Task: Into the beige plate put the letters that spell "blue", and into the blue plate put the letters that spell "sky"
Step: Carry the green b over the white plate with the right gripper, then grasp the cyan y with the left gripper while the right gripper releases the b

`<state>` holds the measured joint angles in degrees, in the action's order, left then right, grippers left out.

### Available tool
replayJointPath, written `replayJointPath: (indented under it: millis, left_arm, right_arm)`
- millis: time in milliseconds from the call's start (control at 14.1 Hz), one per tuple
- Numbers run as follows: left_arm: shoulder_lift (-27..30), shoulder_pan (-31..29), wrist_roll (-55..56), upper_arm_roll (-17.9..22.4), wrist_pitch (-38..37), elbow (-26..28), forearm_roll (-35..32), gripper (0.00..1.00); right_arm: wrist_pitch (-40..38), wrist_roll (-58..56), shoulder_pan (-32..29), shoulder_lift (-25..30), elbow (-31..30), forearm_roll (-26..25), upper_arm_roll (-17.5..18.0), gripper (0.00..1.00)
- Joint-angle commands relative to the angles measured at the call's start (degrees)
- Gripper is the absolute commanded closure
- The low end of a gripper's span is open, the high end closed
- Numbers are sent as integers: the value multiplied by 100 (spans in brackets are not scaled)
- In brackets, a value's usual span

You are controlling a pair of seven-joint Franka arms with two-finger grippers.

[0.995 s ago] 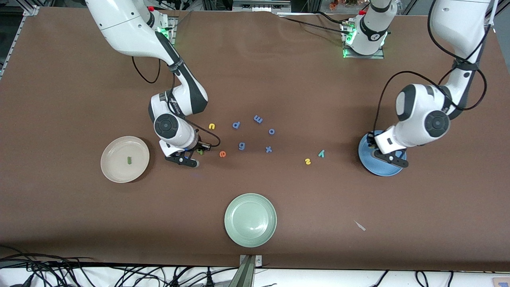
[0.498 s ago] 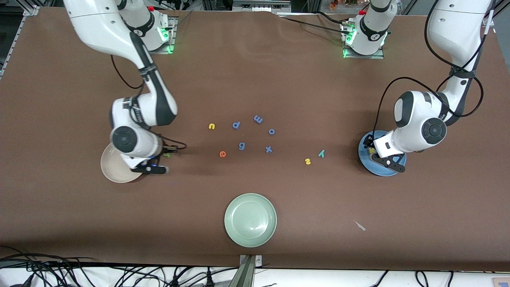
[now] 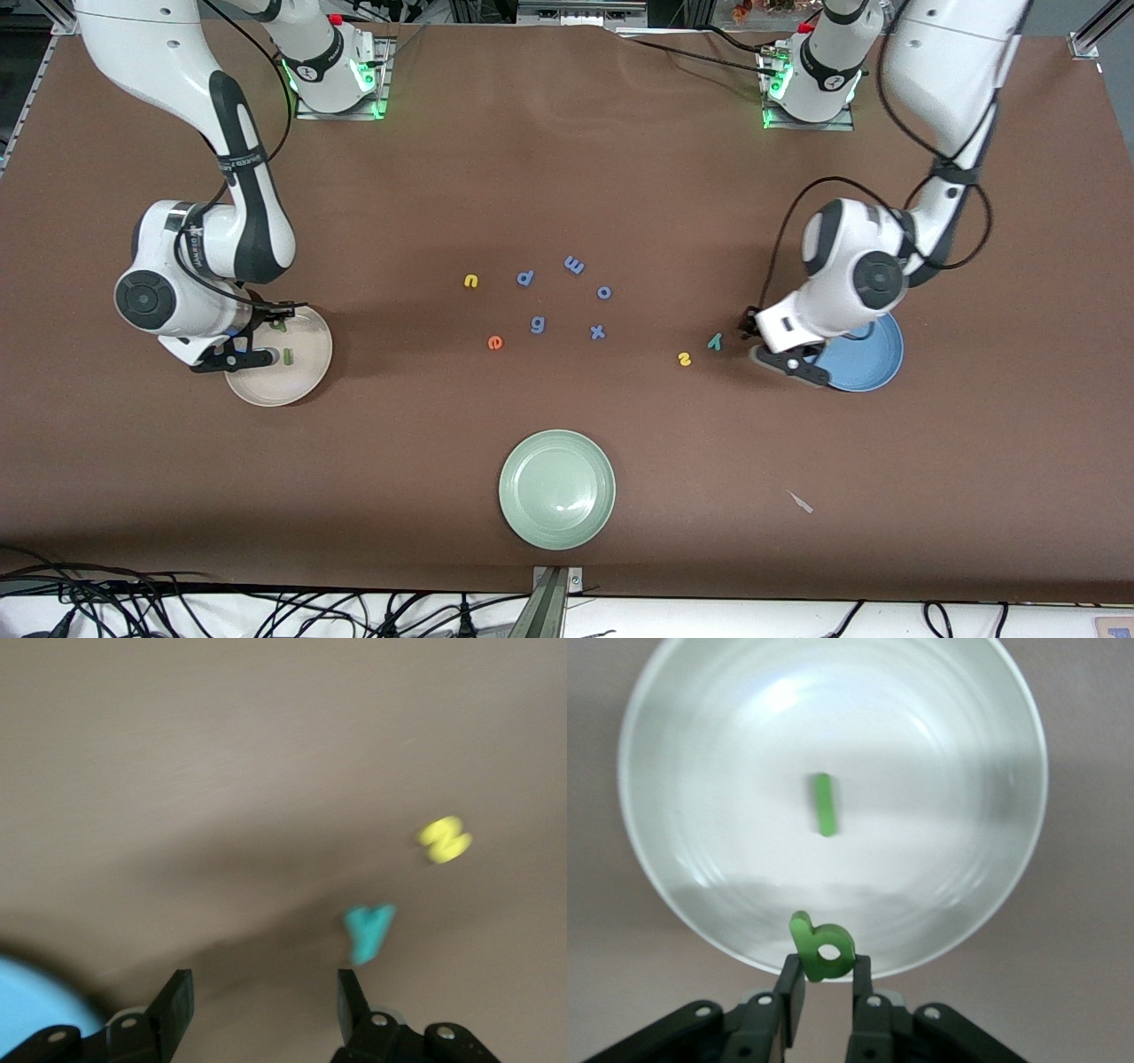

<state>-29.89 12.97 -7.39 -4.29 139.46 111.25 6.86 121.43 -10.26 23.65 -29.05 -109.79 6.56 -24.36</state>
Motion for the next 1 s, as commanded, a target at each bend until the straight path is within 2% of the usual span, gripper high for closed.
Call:
replayJointPath:
  millis: [0, 213, 498, 853, 924]
  left_arm:
    - [-552, 425, 727, 69, 264, -481, 97, 26]
    - [-614, 426, 721, 69, 433, -472, 26, 27]
    - [-606, 426, 721, 69, 433, -420, 17, 28]
    - [-544, 435, 730, 60, 424, -209, 17, 29]
    - [-544, 444, 704, 60, 424, -156, 9, 37]
  right_arm:
    - [39, -81, 25, 136, -122, 73, 62, 0]
    - [-119, 277, 157, 224, -51, 160, 246, 0]
    - [-225, 1297, 174, 277, 2, 520, 834, 0]
    - [-85, 2799, 245, 356, -7, 521, 1626, 0]
    - [28, 3124, 288, 391, -68, 513, 1775, 0]
